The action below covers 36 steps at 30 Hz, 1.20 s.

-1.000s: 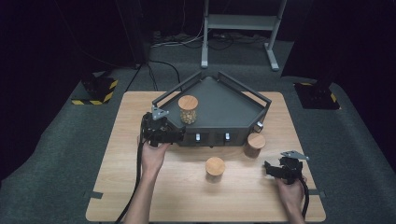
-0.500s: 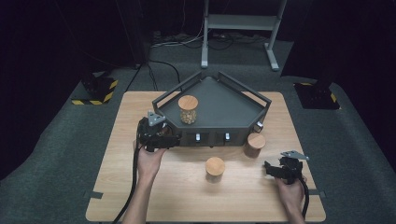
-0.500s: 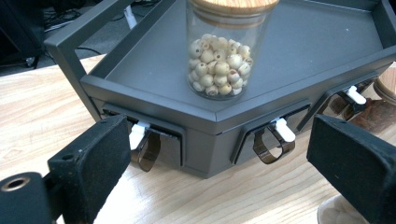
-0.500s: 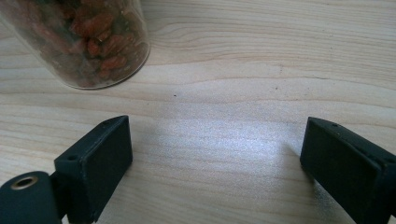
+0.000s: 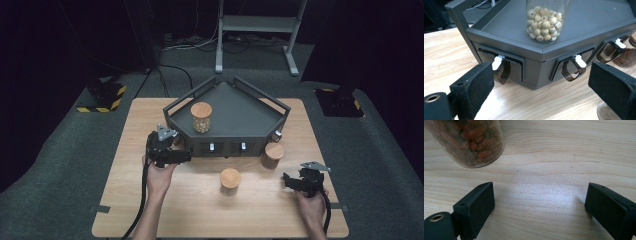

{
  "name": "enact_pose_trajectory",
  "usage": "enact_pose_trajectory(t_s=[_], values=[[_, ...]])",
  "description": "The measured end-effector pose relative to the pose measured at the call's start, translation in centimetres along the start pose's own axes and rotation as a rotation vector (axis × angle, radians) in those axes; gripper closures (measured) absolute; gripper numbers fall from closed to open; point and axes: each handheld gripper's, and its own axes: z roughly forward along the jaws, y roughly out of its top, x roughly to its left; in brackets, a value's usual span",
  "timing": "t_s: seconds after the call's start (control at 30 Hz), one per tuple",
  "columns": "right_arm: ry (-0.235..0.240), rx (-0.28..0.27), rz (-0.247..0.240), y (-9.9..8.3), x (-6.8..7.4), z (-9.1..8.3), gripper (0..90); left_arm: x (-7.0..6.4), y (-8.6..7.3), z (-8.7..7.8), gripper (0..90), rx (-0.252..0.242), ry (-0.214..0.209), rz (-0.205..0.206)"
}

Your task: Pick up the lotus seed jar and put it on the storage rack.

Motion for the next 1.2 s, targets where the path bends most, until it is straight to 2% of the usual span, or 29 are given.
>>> enact_pose_trajectory(t_s=[0.27,0.93,1.2], values=[[0.0,0.0,0.0,0.0,0.0,0.0,8.3,0.0,-0.8,0.0,6.7,-0.016,0.006,-0.006],[0.0,0.0,0.0,0.0,0.0,0.0,8.4,0.1,-2.1,0.9,6.3,-0.002,-0.005,-0.02],[0.0,0.0,0.0,0.0,0.0,0.0,8.4,-0.1,-2.7,1.3,6.2,0.011,-0.003,-0.012]])
